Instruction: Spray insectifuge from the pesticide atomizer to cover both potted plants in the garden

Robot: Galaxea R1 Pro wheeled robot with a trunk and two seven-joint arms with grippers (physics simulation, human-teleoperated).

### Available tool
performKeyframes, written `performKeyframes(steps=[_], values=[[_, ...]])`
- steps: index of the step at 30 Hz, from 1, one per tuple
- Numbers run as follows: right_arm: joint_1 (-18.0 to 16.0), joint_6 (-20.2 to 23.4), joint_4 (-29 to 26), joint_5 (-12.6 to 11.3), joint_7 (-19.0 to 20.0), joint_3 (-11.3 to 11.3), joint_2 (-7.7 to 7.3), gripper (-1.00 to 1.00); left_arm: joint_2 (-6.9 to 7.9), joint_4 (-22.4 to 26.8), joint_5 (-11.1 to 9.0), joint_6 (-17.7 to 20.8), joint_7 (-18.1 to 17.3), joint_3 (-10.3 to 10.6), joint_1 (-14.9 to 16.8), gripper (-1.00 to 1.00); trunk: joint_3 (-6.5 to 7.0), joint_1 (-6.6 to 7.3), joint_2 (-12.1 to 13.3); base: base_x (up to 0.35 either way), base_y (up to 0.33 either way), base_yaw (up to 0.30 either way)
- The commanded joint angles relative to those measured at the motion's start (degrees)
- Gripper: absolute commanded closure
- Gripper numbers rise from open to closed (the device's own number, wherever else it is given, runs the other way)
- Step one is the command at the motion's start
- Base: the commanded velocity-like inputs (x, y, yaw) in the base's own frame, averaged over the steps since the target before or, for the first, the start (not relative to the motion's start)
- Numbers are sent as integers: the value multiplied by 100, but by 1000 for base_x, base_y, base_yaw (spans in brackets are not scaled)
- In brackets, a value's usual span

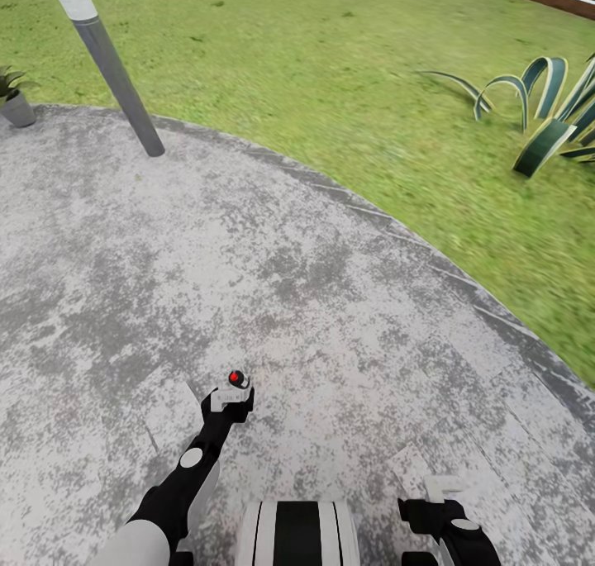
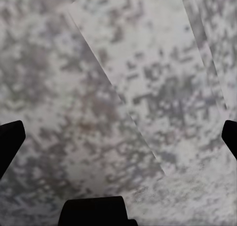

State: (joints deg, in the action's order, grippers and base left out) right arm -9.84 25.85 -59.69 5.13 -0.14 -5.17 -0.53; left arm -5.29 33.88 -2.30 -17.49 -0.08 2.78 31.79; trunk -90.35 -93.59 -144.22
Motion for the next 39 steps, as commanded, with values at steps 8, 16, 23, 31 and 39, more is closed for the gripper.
performKeyframes(steps=[8, 16, 23, 31, 39], values=[[-1, 34, -8, 57, 5, 6, 0, -100, 2, -4, -24, -18, -1, 12, 2, -100, -35, 1, -1, 1, 0, 0], [-1, 34, -8, 58, 5, 8, 0, -100, 2, -4, -24, -18, -1, 13, 2, -100, -37, 1, -1, 83, 0, 0], [-1, 34, -8, 59, 5, 5, 0, -100, 2, -4, -24, -18, -1, 19, 2, -100, -37, 1, -1, 10, 0, 0], [-1, 35, -8, 58, 5, 7, 0, -100, 2, -4, -24, -17, -1, 14, 2, -100, -37, 1, -1, 95, 0, 0], [-1, 34, -8, 57, 5, 5, 0, -100, 2, -4, -24, -18, -1, 18, 2, -100, -37, 1, -1, 17, 0, 0]])
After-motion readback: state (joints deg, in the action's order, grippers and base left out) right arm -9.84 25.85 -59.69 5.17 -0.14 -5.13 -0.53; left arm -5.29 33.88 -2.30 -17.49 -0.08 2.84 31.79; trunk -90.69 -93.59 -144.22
